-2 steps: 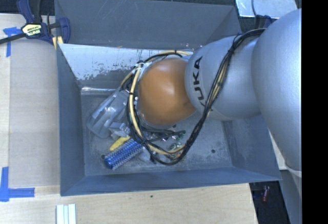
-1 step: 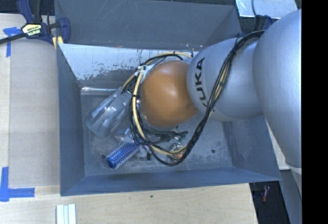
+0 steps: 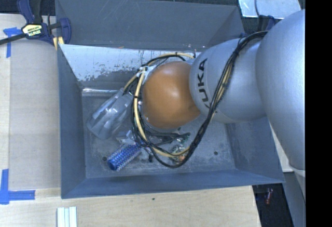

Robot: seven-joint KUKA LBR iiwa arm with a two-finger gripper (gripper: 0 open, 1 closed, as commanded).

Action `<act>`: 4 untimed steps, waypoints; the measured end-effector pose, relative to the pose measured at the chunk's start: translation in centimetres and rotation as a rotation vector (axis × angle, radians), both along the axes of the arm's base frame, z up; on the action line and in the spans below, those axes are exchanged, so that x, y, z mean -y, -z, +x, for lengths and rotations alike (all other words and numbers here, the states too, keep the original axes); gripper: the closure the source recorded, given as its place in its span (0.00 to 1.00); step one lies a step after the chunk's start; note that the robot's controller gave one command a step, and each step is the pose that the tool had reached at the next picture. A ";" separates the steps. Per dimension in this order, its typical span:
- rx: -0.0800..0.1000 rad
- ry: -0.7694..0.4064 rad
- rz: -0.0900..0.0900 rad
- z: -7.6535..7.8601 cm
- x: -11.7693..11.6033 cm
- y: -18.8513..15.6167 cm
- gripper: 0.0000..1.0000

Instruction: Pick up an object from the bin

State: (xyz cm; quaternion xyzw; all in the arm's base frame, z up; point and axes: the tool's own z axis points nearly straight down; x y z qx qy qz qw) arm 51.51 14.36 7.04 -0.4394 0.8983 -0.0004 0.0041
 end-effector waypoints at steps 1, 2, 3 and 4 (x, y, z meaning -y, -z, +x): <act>-0.014 -0.001 -0.004 -0.4 0.1 -2.3 1.00; -0.006 0.000 -0.002 -0.2 0.0 -7.0 1.00; -0.004 0.000 -0.001 -0.1 0.0 -11.3 1.00; -0.001 0.000 0.000 0.0 0.0 -14.7 1.00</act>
Offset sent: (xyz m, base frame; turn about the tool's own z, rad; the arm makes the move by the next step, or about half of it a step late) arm -0.0019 -0.0006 0.0218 0.0000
